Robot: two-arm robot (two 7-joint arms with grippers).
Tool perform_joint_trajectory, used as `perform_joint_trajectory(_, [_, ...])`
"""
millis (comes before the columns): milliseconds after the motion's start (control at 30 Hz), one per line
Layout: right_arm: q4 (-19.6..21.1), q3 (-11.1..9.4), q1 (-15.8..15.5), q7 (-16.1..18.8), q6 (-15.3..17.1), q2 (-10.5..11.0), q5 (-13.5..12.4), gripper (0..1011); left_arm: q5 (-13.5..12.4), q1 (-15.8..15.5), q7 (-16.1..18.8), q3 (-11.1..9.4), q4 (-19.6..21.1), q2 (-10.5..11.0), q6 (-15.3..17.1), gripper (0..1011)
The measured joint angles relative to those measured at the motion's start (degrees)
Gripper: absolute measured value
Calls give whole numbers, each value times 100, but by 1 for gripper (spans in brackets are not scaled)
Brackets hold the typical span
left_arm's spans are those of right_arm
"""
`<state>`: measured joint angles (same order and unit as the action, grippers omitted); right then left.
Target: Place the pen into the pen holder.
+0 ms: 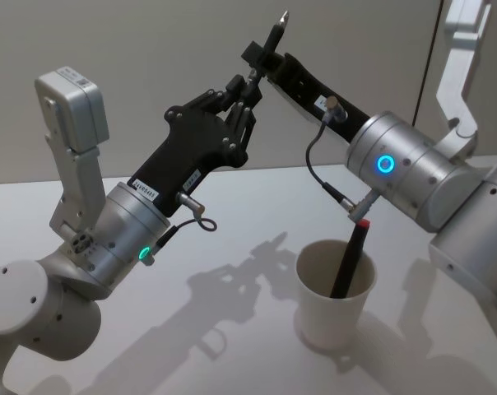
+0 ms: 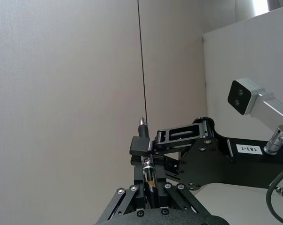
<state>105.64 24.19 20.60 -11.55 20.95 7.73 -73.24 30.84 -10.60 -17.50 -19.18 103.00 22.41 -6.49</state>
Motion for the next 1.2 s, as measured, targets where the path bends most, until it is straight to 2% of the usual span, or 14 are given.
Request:
perform_joint_trajectory(100, [1,1,0,1,0,0,-2,131,0,0,0,0,0,0,2,189])
perform_joint_trajectory(200, [1,1,0,1,0,0,-3,131,0,0,0,0,0,0,2,318])
perform_joint_trajectory(233, [1,1,0,1,0,0,-4,131,0,0,0,0,0,0,2,318])
perform_joint_trajectory(300, [1,1,0,1,0,0,-5,131,0,0,0,0,0,0,2,422])
perform_joint_trajectory(367, [1,0,0,1,0,0,-5,131,-1,0,0,0,0,0,2,451])
perform_joint_trajectory(567, [1,0,10,4,-4,3,-1,131,-1,0,0,0,0,0,1,686])
perform_joint_trajectory(633, [1,-3,21,6,-15,4,10,131,-1,0,0,0,0,0,0,724])
perform_joint_trajectory(933, [23,-127,163,7,-210,71,154,131,-2,0,0,-1,0,0,0,983])
perform_joint_trajectory(1200, [124,-357,265,-96,-397,294,255,131,-2,1,4,4,0,9,3,1004])
